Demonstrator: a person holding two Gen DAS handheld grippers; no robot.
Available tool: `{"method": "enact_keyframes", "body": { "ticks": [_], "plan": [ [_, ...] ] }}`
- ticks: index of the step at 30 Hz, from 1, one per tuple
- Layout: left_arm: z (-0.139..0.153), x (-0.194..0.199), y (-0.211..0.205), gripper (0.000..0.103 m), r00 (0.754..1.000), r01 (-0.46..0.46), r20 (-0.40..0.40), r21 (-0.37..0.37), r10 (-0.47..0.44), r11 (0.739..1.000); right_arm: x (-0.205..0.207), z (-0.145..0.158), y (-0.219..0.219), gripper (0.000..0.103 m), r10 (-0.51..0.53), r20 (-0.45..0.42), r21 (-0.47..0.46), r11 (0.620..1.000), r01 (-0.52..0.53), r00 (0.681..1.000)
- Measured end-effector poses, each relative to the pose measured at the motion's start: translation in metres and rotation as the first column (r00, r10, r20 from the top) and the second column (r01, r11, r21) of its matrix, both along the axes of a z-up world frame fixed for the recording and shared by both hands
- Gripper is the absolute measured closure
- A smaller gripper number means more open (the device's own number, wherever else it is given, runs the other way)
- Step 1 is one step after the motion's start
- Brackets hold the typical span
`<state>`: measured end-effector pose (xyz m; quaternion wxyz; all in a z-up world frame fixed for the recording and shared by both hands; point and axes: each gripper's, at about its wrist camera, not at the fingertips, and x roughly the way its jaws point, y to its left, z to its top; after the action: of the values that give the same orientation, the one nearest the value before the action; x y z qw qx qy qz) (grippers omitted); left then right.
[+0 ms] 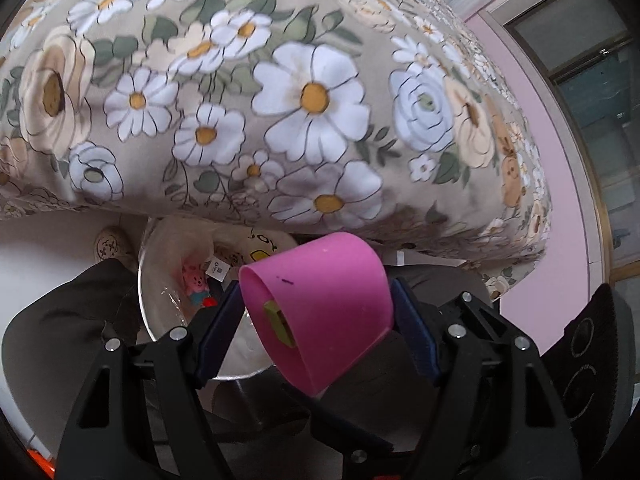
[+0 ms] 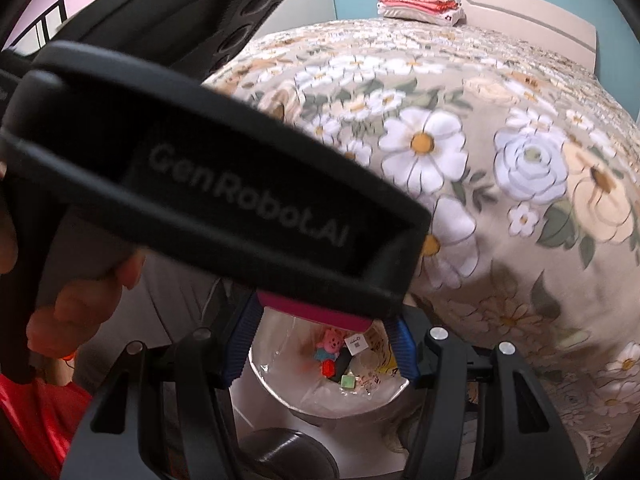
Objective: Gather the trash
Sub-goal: 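Lower the pink cup into the bin and open both tools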
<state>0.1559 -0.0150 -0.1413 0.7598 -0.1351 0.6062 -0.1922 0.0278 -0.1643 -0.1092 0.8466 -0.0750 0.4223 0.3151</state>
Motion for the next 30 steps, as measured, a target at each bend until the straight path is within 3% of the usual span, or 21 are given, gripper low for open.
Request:
{"method": "enact_keyframes", "body": {
  "ticks": [16,18,30],
  "plan": [
    [-0.088,-0.001,-0.001,0.03,0.995,-0.008,-0.098,0.008,0.009,1.0,0.023,-0.067,0.003,0.042,0.009,-0.144,-0.025,1.0,-0.013,0.99],
    [-0.096,0.0,-0.005,0.03,0.994,-0.001,-0.109,0.008,0.002,1.0,0.039,-0.071,0.021,0.042,0.004,-0.166,-0.033,0.999,-0.01,0.986],
    [-0.151,0.013,-0.011,0.03,0.973,-0.004,-0.231,-0.023,-0.002,1.0,0.087,-0.105,0.035,0.042,-0.036,-0.347,-0.082,0.997,0.008,0.937]
  ]
}}
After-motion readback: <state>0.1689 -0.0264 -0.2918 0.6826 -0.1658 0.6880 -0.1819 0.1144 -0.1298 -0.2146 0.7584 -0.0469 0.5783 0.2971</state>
